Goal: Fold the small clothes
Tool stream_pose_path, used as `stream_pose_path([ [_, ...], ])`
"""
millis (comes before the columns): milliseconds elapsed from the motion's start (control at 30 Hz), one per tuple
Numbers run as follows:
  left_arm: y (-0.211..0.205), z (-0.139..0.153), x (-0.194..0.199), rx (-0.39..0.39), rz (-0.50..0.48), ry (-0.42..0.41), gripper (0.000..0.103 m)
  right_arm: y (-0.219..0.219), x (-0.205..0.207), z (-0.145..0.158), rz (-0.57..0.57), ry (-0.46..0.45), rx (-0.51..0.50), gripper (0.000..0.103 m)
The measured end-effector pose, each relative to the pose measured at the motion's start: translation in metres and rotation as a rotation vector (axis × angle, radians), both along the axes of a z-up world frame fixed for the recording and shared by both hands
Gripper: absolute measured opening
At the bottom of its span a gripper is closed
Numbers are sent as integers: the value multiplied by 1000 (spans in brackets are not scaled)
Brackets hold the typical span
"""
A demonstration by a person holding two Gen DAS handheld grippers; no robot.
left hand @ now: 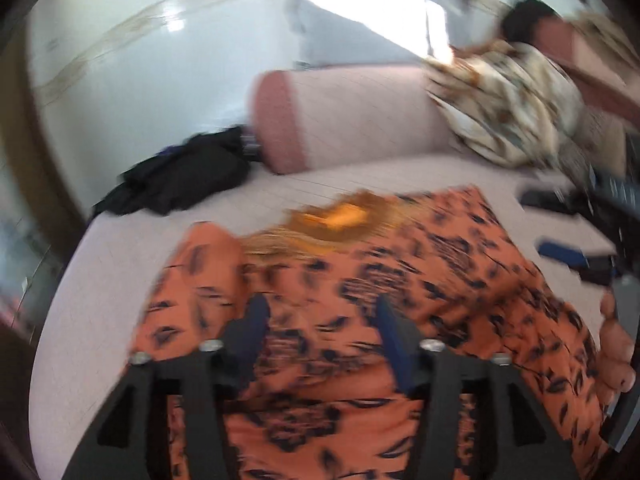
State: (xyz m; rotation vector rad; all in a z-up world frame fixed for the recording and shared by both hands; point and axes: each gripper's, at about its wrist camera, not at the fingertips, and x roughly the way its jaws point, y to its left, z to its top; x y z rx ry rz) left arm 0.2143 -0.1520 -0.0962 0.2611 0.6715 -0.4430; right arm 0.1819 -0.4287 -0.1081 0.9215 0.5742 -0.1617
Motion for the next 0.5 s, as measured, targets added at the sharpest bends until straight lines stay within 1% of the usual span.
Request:
stream_pose_path([
  [33, 23, 6, 11, -39, 73, -1, 69, -1, 6, -3, 13, 12, 6, 85],
  [100, 60, 8, 29, -80, 190, 8, 69, 2, 14, -12, 51, 29, 30, 85],
  [167, 91, 1, 51, -89, 306, 31, 69, 6, 27, -20, 81, 46, 39, 85],
  [233, 115, -7, 65, -99, 388, 58, 69, 9, 32, -30, 103, 50, 48, 85],
  [300, 138, -18, 77, -119, 467, 105, 69, 8, 41, -42, 132, 54, 102, 85],
  [333, 146, -22, 84, -132, 492, 136, 69, 7, 45, -47, 134, 58, 124, 85],
  [400, 150, -31, 90, -143, 522, 179, 69, 6, 54, -55, 127, 71, 129, 79],
  [433, 150, -35, 92, -134, 530, 188, 69, 6, 62, -59, 138, 78, 126, 76],
  [467, 149, -38, 95, -117, 532, 185, 69, 6, 70, -64, 152, 89, 128, 72],
  [500, 144, -44, 95, -97, 536, 179, 69, 5, 76, -69, 165, 105, 134, 70],
])
